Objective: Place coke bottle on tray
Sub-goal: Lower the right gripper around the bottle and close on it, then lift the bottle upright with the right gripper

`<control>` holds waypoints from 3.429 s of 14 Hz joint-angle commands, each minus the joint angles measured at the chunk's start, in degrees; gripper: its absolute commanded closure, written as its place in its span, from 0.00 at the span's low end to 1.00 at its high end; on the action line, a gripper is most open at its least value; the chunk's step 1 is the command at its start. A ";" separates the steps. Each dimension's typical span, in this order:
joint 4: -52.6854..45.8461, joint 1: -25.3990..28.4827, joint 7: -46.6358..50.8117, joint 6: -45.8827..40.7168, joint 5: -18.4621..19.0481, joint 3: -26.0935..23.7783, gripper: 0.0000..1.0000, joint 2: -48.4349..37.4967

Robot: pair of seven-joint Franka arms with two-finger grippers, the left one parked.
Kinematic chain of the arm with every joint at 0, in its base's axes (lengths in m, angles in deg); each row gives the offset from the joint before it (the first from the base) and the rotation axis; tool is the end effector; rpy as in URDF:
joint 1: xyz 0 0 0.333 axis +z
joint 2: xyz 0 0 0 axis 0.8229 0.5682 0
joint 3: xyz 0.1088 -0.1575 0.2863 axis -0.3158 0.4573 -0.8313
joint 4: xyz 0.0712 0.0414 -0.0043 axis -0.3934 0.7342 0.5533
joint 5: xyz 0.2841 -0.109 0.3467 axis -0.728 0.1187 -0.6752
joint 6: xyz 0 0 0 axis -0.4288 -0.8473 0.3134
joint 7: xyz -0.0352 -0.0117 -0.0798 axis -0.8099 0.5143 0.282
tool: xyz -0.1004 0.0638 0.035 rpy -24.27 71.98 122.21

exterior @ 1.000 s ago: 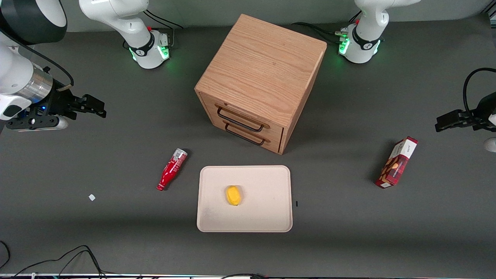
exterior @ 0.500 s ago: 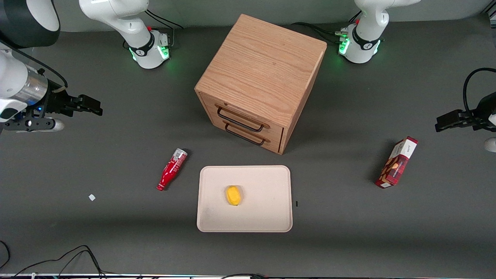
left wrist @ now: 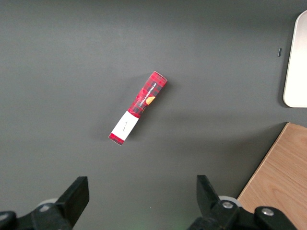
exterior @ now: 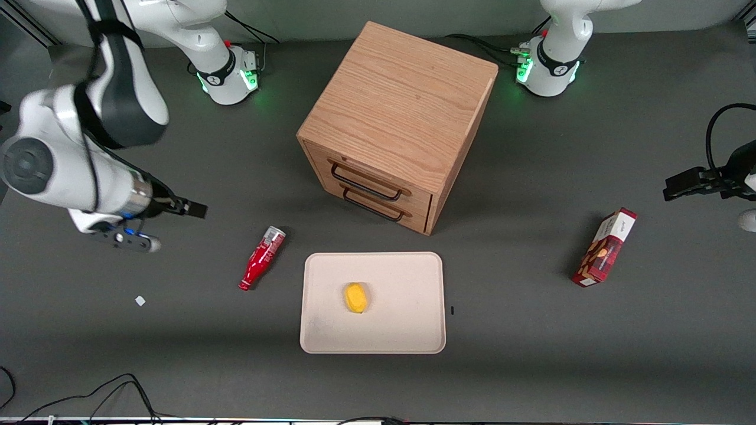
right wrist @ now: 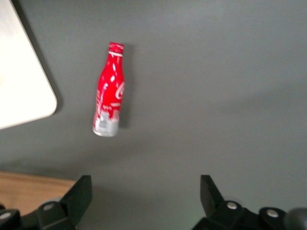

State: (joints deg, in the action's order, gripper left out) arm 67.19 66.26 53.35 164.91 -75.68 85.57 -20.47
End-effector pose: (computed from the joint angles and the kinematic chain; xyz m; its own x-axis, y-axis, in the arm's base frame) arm 0.6631 0.1206 0.4119 0.9387 -0.2974 -0.1744 -0.2920 -0.9547 0.0566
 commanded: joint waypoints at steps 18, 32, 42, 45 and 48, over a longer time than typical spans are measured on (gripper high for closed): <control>7.14 2.92 17.38 36.82 -0.80 -3.03 0.00 21.77; 7.49 2.92 17.99 36.73 1.05 -3.03 1.00 21.87; 5.57 1.42 16.41 12.68 0.70 -3.12 1.00 0.89; -1.70 1.42 15.79 -1.37 0.00 -3.04 1.00 -3.62; -13.48 1.25 15.36 -12.81 -2.01 -2.86 1.00 -2.48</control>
State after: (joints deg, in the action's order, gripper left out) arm 61.93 67.67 69.51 157.87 -76.07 82.50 -25.60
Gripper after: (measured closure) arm 0.454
